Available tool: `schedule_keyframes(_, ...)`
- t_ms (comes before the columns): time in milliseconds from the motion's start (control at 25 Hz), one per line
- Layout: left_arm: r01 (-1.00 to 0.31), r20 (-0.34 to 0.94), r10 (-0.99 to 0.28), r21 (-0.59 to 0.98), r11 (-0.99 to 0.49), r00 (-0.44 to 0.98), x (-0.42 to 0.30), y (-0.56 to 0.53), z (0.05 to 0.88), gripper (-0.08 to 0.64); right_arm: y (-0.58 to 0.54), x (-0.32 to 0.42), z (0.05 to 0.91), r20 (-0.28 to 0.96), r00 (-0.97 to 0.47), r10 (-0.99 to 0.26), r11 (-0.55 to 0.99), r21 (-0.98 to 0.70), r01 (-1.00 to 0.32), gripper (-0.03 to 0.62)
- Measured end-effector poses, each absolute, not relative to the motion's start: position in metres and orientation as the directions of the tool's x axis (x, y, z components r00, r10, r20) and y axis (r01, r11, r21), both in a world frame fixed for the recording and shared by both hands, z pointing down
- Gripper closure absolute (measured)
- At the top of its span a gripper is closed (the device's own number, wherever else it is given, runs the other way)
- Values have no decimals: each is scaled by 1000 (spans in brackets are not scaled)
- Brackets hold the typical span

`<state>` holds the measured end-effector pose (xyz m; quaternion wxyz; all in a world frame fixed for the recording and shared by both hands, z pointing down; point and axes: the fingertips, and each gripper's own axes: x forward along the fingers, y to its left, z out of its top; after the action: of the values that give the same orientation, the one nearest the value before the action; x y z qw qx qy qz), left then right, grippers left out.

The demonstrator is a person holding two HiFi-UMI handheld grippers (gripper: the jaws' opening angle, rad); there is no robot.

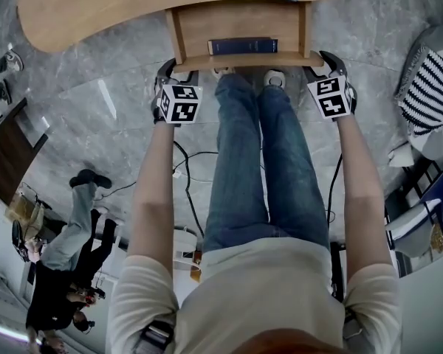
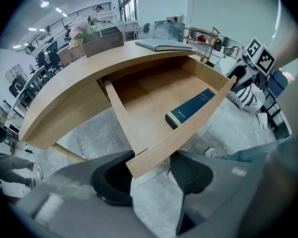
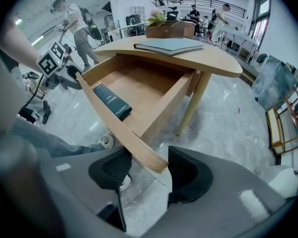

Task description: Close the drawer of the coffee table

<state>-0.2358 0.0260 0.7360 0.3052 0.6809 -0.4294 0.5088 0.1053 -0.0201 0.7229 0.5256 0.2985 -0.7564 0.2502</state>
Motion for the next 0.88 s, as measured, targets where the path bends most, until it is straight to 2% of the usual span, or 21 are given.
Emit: schedule_keyframes(880, -888, 942, -314, -39, -459, 121, -242, -33, 731, 339, -74, 99, 718, 934, -276, -225, 694, -45, -718, 367)
